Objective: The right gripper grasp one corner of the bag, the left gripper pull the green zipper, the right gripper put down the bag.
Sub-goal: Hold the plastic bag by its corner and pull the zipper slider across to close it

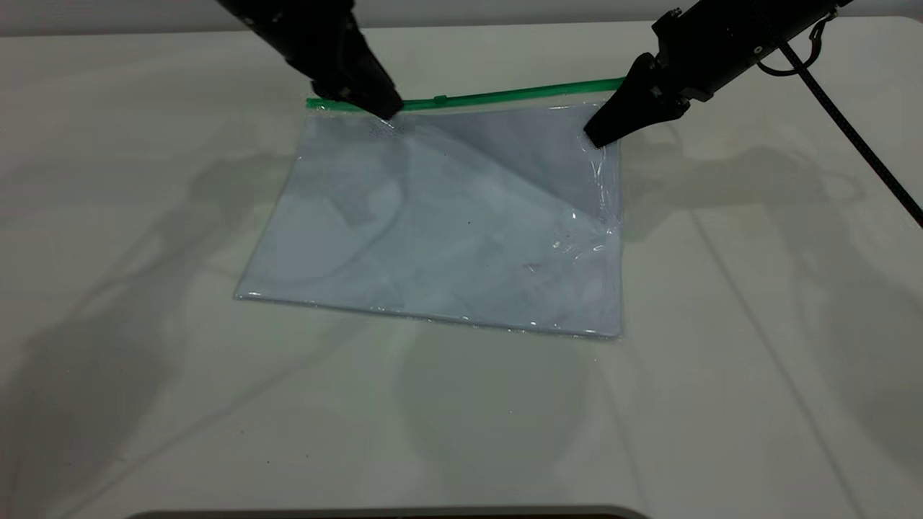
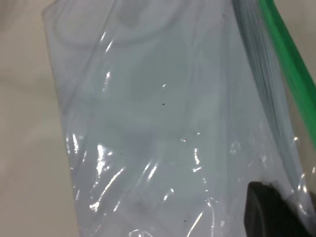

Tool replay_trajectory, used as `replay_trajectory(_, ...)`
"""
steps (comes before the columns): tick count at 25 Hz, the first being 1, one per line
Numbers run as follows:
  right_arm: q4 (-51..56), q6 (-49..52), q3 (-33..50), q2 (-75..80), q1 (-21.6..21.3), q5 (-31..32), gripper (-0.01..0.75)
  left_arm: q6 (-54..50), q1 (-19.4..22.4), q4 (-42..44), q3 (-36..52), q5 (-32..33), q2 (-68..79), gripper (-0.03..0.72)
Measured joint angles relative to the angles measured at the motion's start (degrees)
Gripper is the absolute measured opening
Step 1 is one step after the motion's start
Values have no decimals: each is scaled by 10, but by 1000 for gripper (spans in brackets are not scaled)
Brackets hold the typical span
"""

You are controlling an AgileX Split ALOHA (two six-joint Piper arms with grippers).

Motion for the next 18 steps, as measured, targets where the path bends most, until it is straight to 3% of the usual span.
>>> replay_trajectory(3,0,0,0,0,1,16,33,0,-7,-19,-5,-8,0,485)
replay_trajectory(5,1,-1,0,0,6,19,33,1,-11,-34,-18,-10,0,500)
replay_trajectory(12,15,-16,0,0,15,36,33,-1,-15,-46,-69,9,17,460)
replay_trajectory(18,16,-20,0,0,15,50,33,-33,-15,0,-87,30,43,454)
